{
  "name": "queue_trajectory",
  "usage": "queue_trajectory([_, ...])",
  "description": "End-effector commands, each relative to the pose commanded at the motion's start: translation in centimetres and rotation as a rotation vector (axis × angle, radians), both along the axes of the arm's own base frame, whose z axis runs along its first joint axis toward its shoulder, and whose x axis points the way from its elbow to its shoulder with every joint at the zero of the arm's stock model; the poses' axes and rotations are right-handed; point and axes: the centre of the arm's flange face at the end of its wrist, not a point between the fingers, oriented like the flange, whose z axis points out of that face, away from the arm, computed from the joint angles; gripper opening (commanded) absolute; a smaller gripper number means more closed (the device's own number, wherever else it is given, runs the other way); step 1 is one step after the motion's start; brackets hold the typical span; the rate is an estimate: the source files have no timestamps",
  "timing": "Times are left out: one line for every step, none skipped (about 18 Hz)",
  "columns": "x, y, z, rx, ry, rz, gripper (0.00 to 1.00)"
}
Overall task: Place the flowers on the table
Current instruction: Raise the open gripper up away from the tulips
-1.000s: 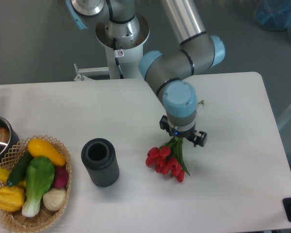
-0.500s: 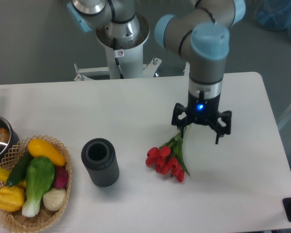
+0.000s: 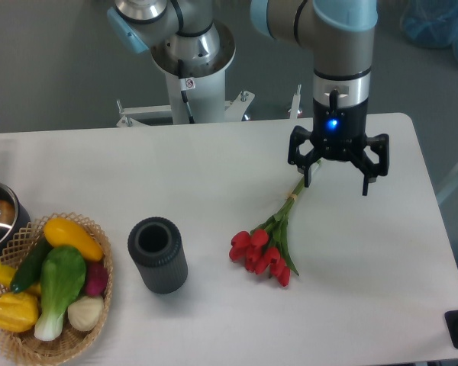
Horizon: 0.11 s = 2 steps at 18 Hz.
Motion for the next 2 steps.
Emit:
queue_trajectory([-0.12, -0.14, 0.0, 0.0, 0.0, 0.003, 1.0])
queue_trajectory([-0.14, -0.23, 0.09, 0.001, 0.001, 0.005, 1.0])
